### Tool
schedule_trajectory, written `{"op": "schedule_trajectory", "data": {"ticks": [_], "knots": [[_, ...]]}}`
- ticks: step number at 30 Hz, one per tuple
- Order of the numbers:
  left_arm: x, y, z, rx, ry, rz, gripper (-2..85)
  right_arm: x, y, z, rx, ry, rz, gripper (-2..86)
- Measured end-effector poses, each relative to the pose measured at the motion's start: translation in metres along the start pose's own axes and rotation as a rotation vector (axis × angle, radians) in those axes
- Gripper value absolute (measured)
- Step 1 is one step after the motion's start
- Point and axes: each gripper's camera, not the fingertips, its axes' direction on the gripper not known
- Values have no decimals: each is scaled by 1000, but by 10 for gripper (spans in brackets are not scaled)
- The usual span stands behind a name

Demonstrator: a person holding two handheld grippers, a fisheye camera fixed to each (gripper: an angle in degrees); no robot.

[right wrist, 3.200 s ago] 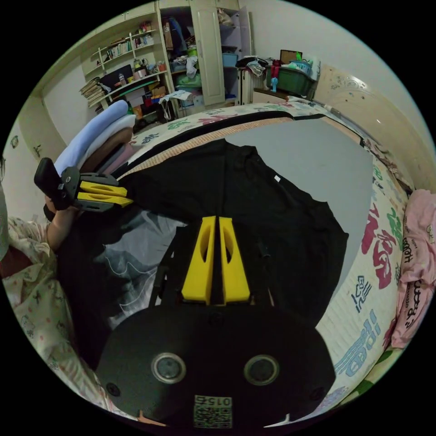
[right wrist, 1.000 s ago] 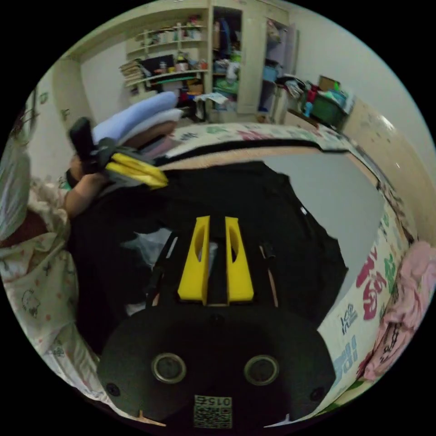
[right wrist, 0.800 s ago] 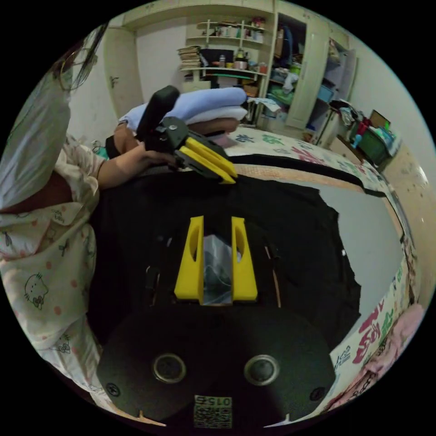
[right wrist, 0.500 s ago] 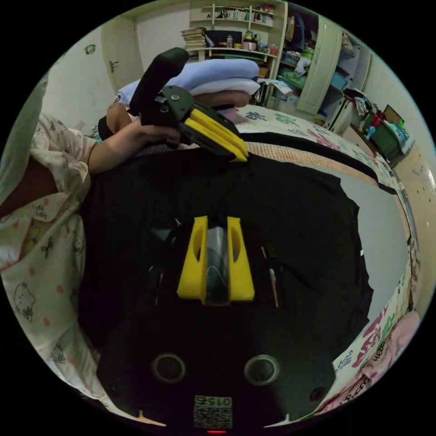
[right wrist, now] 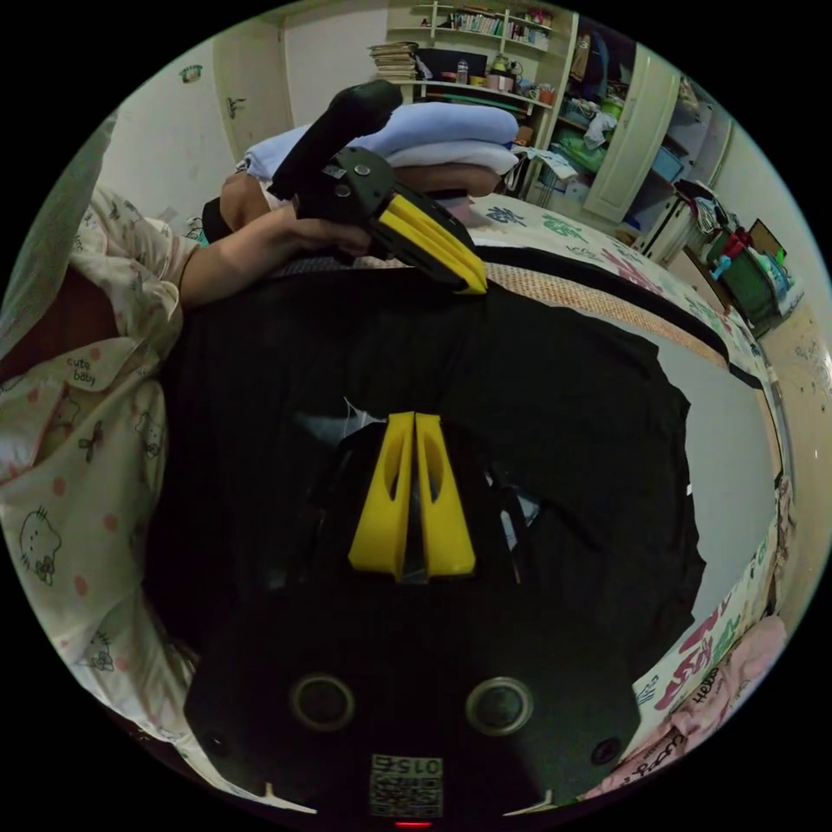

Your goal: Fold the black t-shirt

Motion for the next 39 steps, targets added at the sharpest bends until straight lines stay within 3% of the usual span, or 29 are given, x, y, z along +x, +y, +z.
{"op": "schedule_trajectory", "data": {"ticks": [4,8,12,16,19,21,23,26,30,36,39], "knots": [[-11,3,-5,21,-17,-15,13,6,-31,-7,2,-4,1,-9],[-28,9,-47,244,-94,-103,25,23,-67,-15,17,-44,-9,-2],[-61,-1,-62,312,61,-219,48,62,-91,-40,21,-134,96,68],[-97,-28,-50,342,176,-311,66,138,-54,-139,216,-42,381,124],[-151,-96,1,280,439,-353,78,226,-7,-172,266,229,712,131],[-181,-154,63,186,436,-373,89,272,28,-184,358,345,928,136],[-192,-189,114,107,409,-339,99,318,46,-175,356,297,1039,136],[-202,-227,187,-94,356,-288,109,345,25,-149,246,254,1061,136],[-202,-245,223,-168,317,-200,104,343,-15,-131,172,257,1000,118],[-209,-272,195,-151,311,-107,25,311,-52,-141,123,216,964,32],[-217,-280,143,-89,359,-105,15,263,-61,-178,192,269,954,20]]}}
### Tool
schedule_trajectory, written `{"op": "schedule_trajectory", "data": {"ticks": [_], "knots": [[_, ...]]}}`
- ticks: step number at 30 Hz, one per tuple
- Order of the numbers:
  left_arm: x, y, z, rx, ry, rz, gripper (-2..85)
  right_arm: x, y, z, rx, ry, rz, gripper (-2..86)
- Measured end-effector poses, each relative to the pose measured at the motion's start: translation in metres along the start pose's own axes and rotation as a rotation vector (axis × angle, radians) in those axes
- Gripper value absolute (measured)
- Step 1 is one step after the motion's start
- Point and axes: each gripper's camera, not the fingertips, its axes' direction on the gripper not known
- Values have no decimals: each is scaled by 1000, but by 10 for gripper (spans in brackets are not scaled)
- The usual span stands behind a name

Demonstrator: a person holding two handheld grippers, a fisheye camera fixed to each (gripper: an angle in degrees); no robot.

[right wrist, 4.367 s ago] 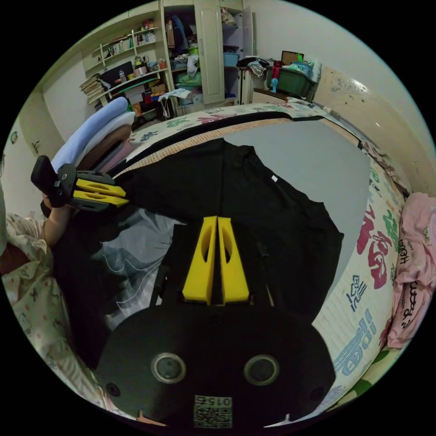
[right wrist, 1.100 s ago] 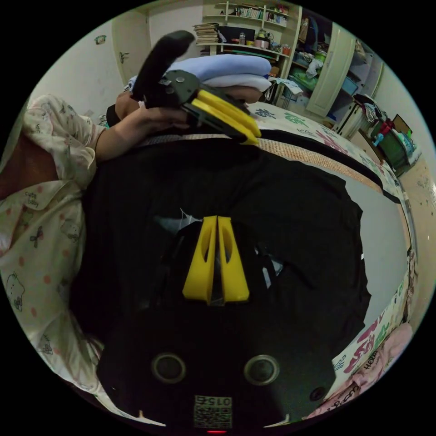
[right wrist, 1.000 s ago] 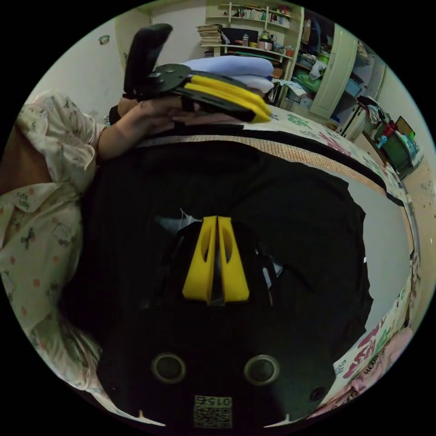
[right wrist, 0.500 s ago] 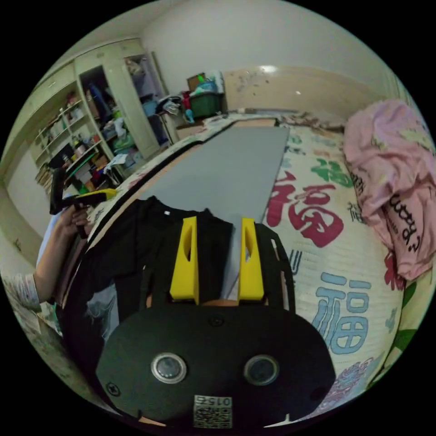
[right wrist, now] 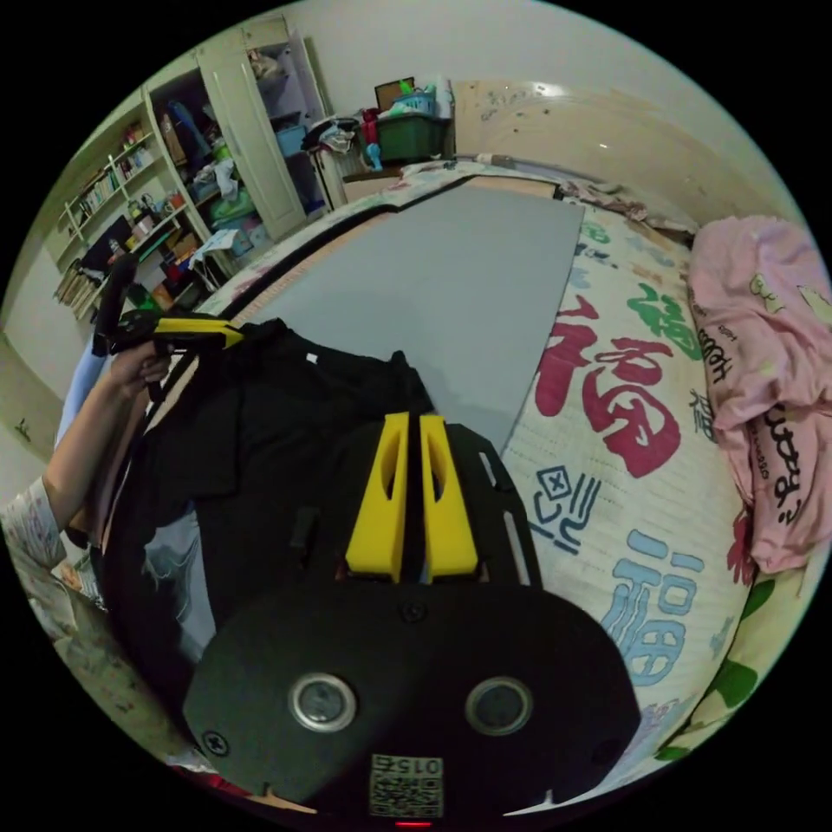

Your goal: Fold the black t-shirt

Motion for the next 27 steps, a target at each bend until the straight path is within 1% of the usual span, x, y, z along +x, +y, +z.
{"op": "schedule_trajectory", "data": {"ticks": [1,2,3,4,5,6,8,9,10,11,12,13,14,15,17,19,20,22,25,27], "knots": [[3,2,-17,33,19,-9,14,-14,14,-29,48,-18,-5,17],[11,10,-56,117,37,-30,12,-30,32,-61,102,-34,-19,15],[24,22,-96,181,24,-28,11,-40,43,-78,129,-39,-26,15],[32,29,-116,210,9,-25,10,-60,67,-113,173,-44,-45,14],[50,46,-155,267,-17,-10,10,-83,96,-150,213,-40,-69,13],[66,67,-193,314,-23,7,9,-95,113,-169,233,-36,-85,13],[90,107,-247,373,-27,26,9,-147,197,-244,304,-17,-148,13],[105,138,-278,394,-43,52,9,-160,221,-261,317,-16,-163,13],[113,155,-292,399,-56,63,9,-186,270,-292,334,-24,-194,14],[126,190,-318,408,-67,89,9,-210,323,-317,337,-53,-223,15],[139,225,-338,414,-37,129,9,-222,349,-327,332,-73,-241,15],[145,243,-346,409,-15,156,9,-246,403,-342,308,-105,-273,17],[158,277,-358,395,17,226,9,-269,456,-350,280,-112,-286,18],[169,309,-365,377,33,276,9,-280,483,-352,265,-111,-294,19],[180,348,-369,353,64,313,10,-320,572,-350,215,-86,-306,21],[185,369,-373,308,91,298,9,-343,622,-347,187,-79,-320,21],[190,378,-380,298,92,302,9,-351,646,-346,170,-77,-289,21],[197,388,-400,319,86,311,10,-358,675,-355,163,-65,-244,19],[202,397,-440,380,102,323,10,-363,719,-383,205,-85,-203,20],[203,403,-457,368,81,323,10,-360,741,-386,158,-135,-159,23]]}}
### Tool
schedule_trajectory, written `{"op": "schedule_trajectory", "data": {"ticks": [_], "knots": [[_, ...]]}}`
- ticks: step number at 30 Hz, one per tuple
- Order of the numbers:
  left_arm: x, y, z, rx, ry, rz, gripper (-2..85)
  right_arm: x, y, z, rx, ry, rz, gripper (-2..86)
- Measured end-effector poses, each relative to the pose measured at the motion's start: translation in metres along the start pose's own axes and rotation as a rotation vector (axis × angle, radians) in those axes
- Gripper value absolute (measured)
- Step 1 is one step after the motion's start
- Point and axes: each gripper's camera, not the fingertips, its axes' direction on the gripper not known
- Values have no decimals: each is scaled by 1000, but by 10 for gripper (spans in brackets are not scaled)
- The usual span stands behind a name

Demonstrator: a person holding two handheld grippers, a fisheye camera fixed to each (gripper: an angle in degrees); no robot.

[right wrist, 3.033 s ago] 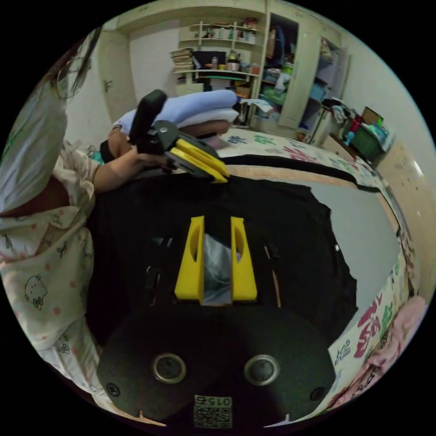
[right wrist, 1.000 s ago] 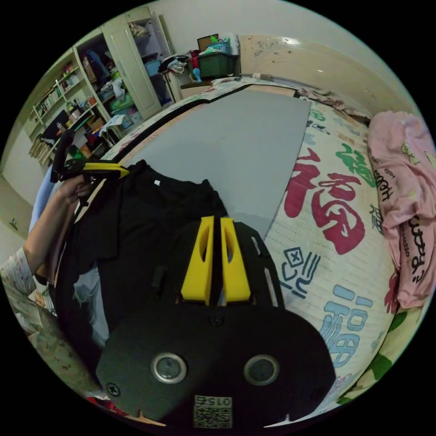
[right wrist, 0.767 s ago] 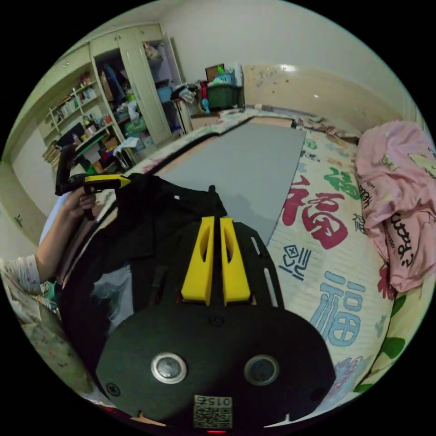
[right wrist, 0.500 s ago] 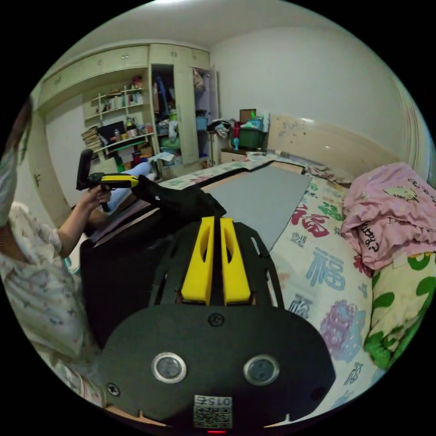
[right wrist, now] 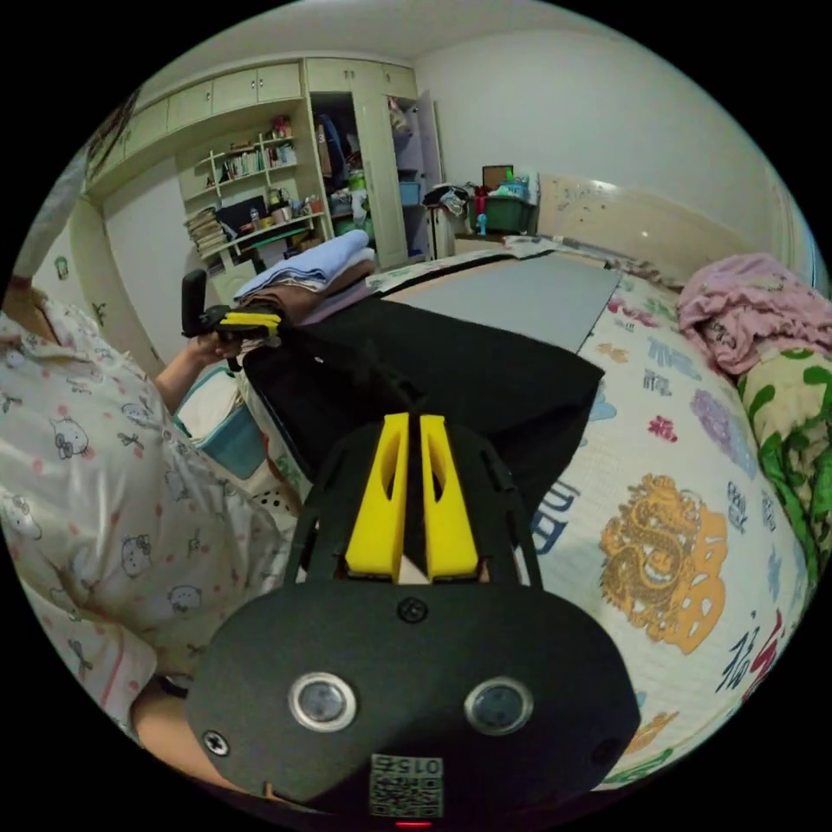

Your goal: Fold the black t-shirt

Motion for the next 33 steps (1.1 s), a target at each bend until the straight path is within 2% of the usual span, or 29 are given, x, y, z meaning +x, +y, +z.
{"op": "schedule_trajectory", "data": {"ticks": [3,10,13,15,21,23,26,33], "knots": [[-3,3,-11,-88,22,-49,11,10,41,3,-146,-49,159,28],[-13,-14,-91,-31,-36,-161,21,-15,139,-75,83,-53,296,35],[-10,-38,-112,20,-15,-145,36,-43,153,-85,170,-82,209,60],[-3,-59,-110,17,18,-97,61,-65,155,-77,153,-96,110,80],[3,-95,-98,-49,91,-57,76,-121,180,-19,-82,-40,-109,104],[5,-103,-99,-74,86,-46,74,-132,201,4,-192,7,-128,85],[6,-114,-108,-100,58,-39,60,-139,233,12,-257,36,-108,22],[8,-135,-145,-104,65,-36,28,-168,295,-13,-178,39,-138,6]]}}
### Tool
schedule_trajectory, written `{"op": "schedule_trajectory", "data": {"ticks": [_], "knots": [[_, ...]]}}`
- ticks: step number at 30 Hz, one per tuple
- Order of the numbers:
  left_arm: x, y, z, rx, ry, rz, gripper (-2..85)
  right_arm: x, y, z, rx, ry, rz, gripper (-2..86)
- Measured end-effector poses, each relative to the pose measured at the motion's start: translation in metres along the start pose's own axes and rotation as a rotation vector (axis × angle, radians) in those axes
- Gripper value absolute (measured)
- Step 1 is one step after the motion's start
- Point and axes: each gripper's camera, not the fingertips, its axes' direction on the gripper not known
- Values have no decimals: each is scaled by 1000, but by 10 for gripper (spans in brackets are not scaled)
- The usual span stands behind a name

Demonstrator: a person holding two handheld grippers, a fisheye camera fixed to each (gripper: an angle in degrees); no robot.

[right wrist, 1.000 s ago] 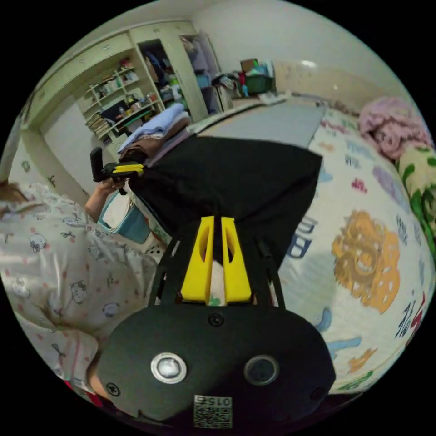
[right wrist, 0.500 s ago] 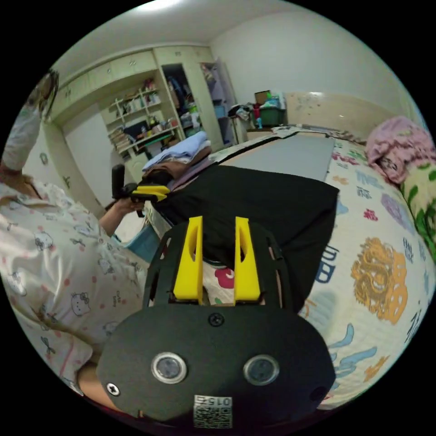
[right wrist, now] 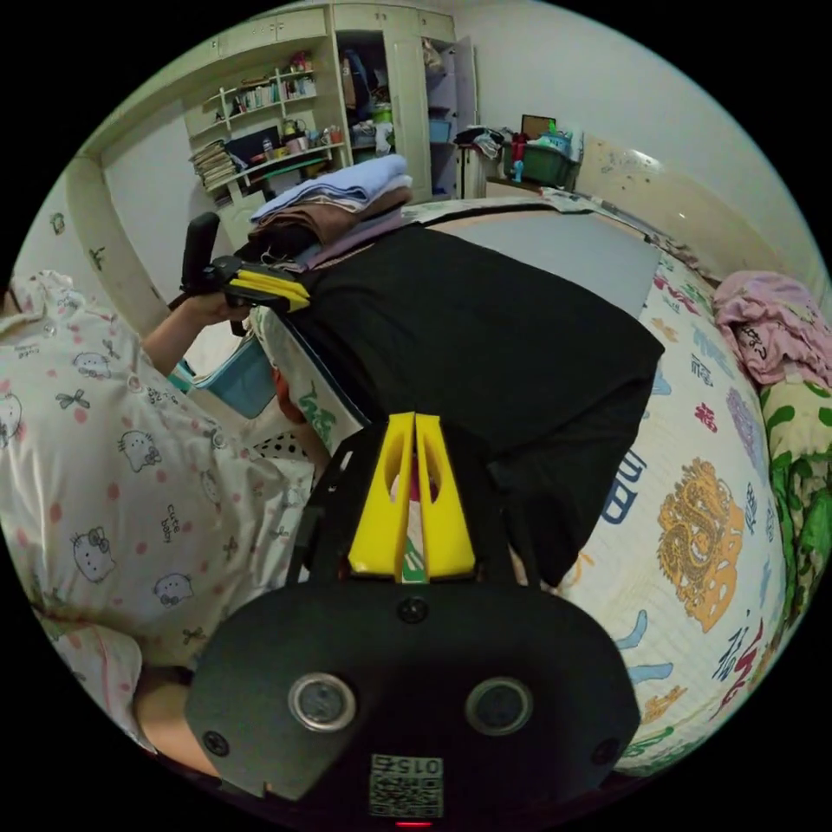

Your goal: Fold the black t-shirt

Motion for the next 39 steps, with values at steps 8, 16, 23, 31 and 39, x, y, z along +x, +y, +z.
{"op": "schedule_trajectory", "data": {"ticks": [8,16,23,31,39], "knots": [[3,-19,-29,-11,-10,1,78,-53,7,36,-117,87,-106,85],[12,-21,-61,-72,-96,68,8,-76,25,31,-216,130,-53,5],[1,-1,-73,-81,-109,47,4,-100,14,36,-286,190,-52,9],[-30,43,-114,-7,-111,-59,15,-100,-18,-27,-235,134,-18,50],[-116,147,-182,119,-147,-492,75,-40,-42,-159,-18,73,251,87]]}}
